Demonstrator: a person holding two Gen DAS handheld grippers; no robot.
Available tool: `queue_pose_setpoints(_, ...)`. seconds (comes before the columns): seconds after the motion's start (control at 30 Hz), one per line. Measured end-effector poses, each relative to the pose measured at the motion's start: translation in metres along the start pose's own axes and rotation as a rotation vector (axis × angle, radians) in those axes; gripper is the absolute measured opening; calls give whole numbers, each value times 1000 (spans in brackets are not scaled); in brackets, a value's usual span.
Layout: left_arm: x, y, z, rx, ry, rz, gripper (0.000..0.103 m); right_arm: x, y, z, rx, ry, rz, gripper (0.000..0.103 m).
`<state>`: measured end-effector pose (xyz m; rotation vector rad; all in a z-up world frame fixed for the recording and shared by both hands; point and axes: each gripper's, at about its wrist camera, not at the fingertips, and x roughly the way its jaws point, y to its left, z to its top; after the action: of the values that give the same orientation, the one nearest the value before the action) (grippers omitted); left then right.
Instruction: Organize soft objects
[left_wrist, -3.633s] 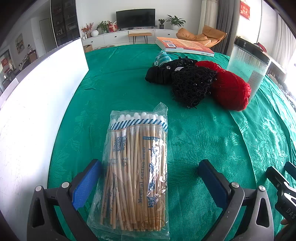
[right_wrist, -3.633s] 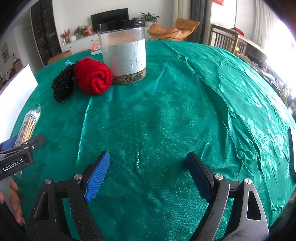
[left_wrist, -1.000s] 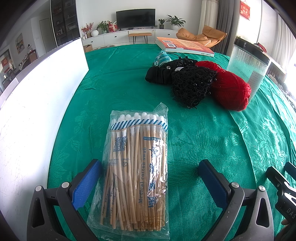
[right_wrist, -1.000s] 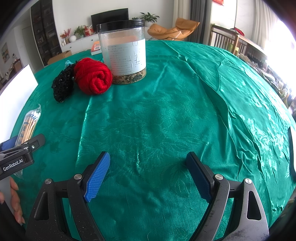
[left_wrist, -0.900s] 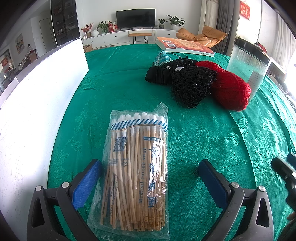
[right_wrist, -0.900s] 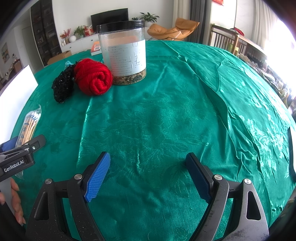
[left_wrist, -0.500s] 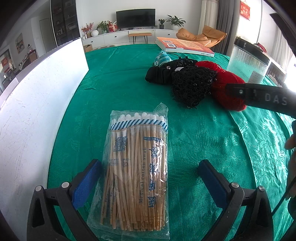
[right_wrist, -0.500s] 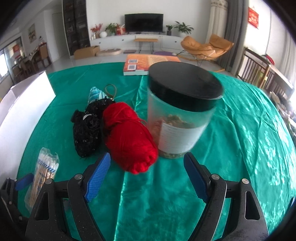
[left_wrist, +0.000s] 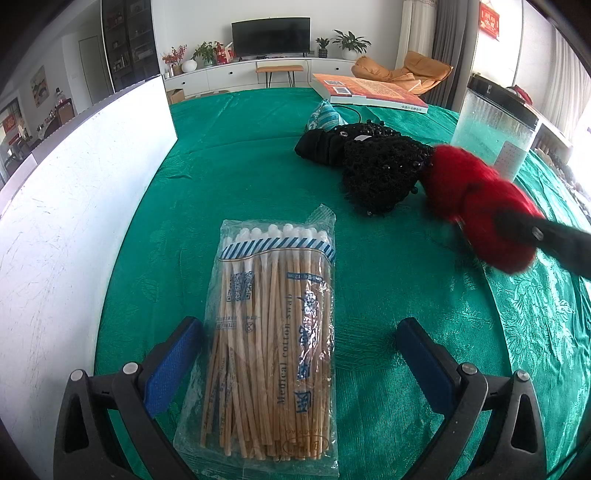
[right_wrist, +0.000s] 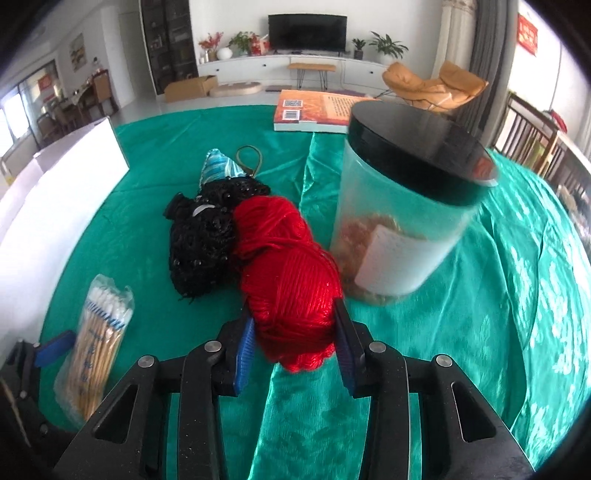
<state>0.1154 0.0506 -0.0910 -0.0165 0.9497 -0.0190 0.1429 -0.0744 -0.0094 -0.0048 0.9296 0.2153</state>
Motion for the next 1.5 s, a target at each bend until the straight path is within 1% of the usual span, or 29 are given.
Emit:
queue_pose_setpoints(0.1,0,0,0,0,0,0,103,-26,-30,-43,156,17,71,40)
queue_pose_setpoints(0.17,0,0,0,0,0,0,103,-43,-49,-72,251,3,106,40)
queue_pose_setpoints(0.23,0,0,0,0,0,0,103,-60,-60,-93,298,-19,88,40)
queue_pose_setpoints(0.33,0,0,0,0,0,0,103,-79,-81,-111,413,-89,12,40)
queue_pose_setpoints(0.4,0,0,0,0,0,-1,103,-74,-96,-105,471,-121,-26,40)
queue_pose_setpoints(0.5,0,0,0,0,0,-1,103,-61,-115,-73,505,-218,-111,40)
queue_pose_setpoints(0.57,0,0,0,-1,0,-1,103,-48,-129,-49,521,-302,-115,40)
queue_pose_setpoints(0.6,0,0,0,-1,0,-1,103,-39,-135,-37,522,-318,-88,43)
queue_pose_setpoints(0.63,0,0,0,0,0,-1,103,-28,-139,-29,521,-311,-57,48)
queue_pose_setpoints(0.67,0,0,0,0,0,-1,103,-22,-146,-26,516,-287,-43,50)
queue_pose_setpoints(0.7,0,0,0,0,0,-1,103,-19,-148,-23,505,-256,-41,54)
queue_pose_setpoints(0.73,0,0,0,0,0,-1,103,-21,-145,-25,489,-233,-39,61)
queue_pose_setpoints(0.77,0,0,0,-1,0,-1,103,-30,-143,-31,472,-235,-40,65)
queue_pose_setpoints(0.8,0,0,0,-1,0,-1,103,-39,-138,-39,457,-249,-55,72)
queue_pose_setpoints(0.83,0,1,0,-1,0,-1,103,-47,-132,-48,442,-255,-83,74)
queue_pose_setpoints(0.87,0,1,0,-1,0,-1,103,-54,-126,-56,429,-246,-114,75)
queue_pose_setpoints(0.93,1,0,1,-1,0,-1,103,-64,-117,-72,418,-216,-145,75)
queue_pose_setpoints(1.03,1,0,1,-1,0,-1,103,-64,-101,-90,385,-184,-204,75)
queue_pose_setpoints(1.13,0,1,0,-1,1,-1,103,-58,-94,-93,340,-144,-265,75)
queue_pose_setpoints(1.2,1,0,1,-1,1,-1,103,-51,-99,-94,327,-116,-298,75)
queue_pose_setpoints(1.27,1,0,1,-1,0,-1,103,-42,-104,-96,336,-71,-310,75)
queue_pose_setpoints(1.33,1,0,1,-1,1,-2,103,-43,-104,-97,333,-79,-314,75)
queue_pose_setpoints(1.5,1,0,1,-2,1,-2,103,-40,-102,-98,315,-57,-321,77)
